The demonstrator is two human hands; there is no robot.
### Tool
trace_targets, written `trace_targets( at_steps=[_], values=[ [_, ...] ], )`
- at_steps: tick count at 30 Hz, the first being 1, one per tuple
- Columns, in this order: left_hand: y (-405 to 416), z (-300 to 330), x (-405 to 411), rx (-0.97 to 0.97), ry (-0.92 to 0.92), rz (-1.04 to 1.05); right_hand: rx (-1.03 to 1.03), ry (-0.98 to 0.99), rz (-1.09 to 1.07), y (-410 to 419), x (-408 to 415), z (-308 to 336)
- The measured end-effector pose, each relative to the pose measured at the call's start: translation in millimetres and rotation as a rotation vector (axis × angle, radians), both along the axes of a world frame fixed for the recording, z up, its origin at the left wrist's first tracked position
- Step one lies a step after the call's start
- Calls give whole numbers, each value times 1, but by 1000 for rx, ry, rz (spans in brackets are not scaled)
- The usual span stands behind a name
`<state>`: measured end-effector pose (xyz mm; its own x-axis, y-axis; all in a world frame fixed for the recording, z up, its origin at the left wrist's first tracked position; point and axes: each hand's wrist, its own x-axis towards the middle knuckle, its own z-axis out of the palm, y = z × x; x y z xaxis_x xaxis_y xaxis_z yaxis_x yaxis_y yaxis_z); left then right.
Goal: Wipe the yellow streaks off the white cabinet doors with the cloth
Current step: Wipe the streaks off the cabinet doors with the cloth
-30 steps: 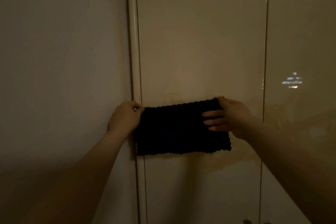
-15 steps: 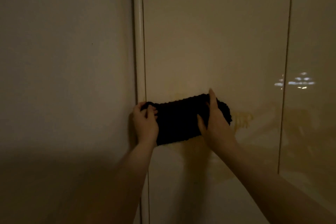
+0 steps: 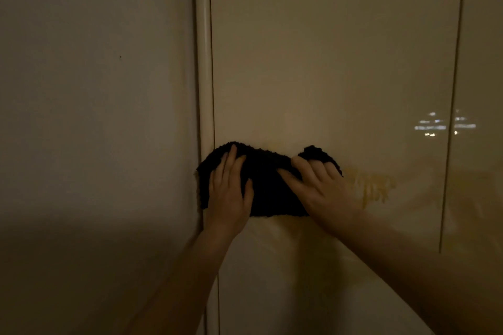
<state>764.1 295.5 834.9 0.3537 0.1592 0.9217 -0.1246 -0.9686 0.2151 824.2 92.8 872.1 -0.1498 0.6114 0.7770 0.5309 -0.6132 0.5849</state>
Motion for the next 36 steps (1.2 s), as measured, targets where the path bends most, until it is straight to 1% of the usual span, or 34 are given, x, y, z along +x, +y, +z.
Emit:
trace_targets(
  at_steps=[2, 4, 8, 11, 15, 18, 21, 24, 26, 29, 30, 32, 33, 36],
  values=[
    [2, 1, 1, 33, 18, 10, -17, -87, 22, 4, 2, 1],
    [3, 3, 3, 76, 26, 37, -8, -121, 31, 6, 3, 5],
    [3, 8, 8, 128, 31, 103, -28, -103, 24, 8, 8, 15],
    [2, 8, 11, 136, 33, 139, -44, -99, 63, 4, 13, 15],
    [0, 9, 13, 142, 24, 141, -154, -124, 78, -1, 14, 15],
    [-4, 11, 11, 137, 27, 137, -176, -86, 40, -3, 14, 18],
    [-6, 13, 9, 124, 34, 125, -145, -68, -2, -3, 14, 22],
    [-8, 14, 6, 87, 50, 94, 2, 78, 91, 1, 8, 23],
    [-13, 16, 5, 55, 59, 72, 88, 116, 127, 4, 5, 21],
    [-20, 20, 4, -3, 54, 52, 6, 26, 58, 5, 8, 15],
    [-21, 22, 4, -18, 56, 55, 25, 13, 52, 3, 9, 15],
    [-23, 23, 4, -32, 63, 62, 134, 24, 119, -1, 10, 15],
    [-23, 24, 5, -29, 62, 66, 149, 21, 151, -3, 10, 16],
    [-23, 24, 5, -22, 57, 71, 35, -62, 186, -12, 18, 18]
  ],
)
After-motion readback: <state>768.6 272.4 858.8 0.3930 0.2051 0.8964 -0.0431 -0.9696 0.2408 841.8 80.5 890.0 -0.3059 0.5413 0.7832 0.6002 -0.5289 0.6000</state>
